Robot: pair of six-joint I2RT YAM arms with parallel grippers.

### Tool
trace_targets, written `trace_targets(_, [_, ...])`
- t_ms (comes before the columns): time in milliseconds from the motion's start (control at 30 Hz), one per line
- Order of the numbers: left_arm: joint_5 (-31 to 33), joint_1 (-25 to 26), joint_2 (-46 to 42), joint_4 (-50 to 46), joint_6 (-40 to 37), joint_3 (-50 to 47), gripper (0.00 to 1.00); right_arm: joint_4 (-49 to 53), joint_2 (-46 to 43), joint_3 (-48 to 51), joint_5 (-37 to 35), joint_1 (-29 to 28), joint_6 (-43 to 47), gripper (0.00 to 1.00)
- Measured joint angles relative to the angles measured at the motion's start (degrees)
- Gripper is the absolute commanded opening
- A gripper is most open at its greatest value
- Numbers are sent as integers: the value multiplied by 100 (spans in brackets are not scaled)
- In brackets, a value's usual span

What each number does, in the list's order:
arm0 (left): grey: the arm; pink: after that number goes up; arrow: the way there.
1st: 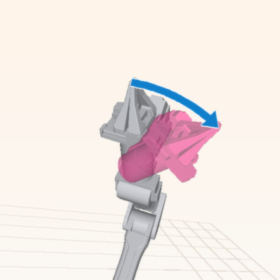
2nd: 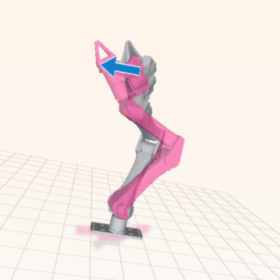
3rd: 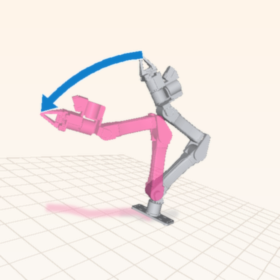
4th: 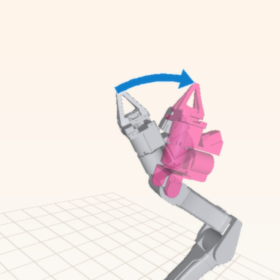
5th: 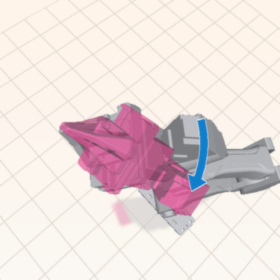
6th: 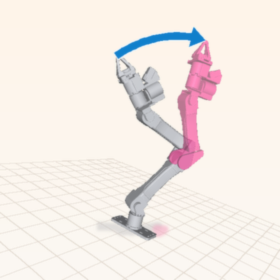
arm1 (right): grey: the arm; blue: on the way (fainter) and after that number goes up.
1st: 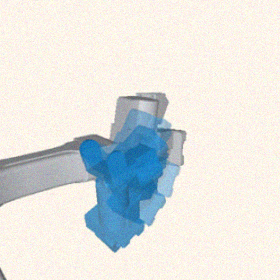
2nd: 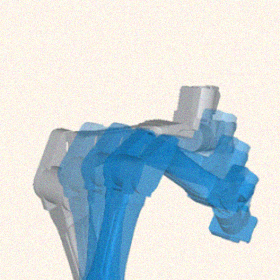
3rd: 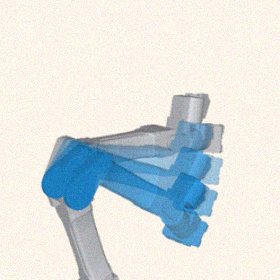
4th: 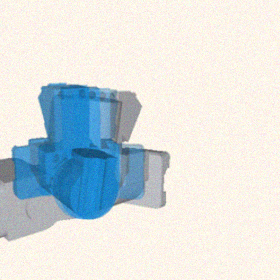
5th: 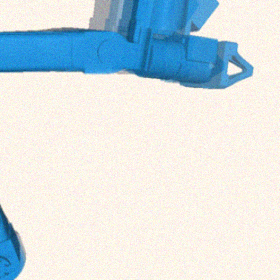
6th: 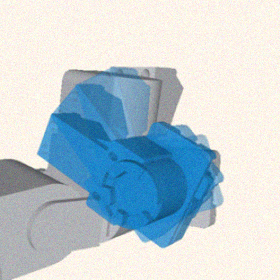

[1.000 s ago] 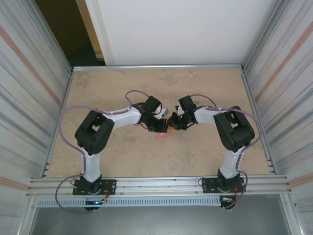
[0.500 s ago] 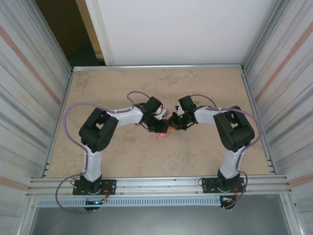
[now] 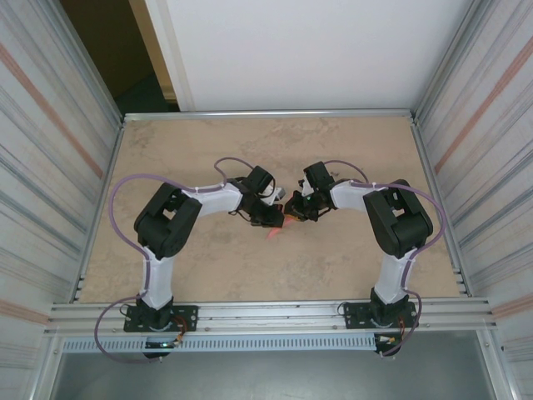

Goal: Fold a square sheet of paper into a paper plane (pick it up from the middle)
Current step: Fold the wing for the fifth time at the center of the table.

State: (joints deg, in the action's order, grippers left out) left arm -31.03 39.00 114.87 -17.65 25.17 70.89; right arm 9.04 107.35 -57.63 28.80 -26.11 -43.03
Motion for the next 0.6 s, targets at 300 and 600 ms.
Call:
trace_targets(300, [-79,-63,0,136,-2,-96,3,136,66,-109,-2,0,2,15])
trace_targets(600, [-92,-81,0,173,0,-129,1,175,48,-146,98,55,20,17])
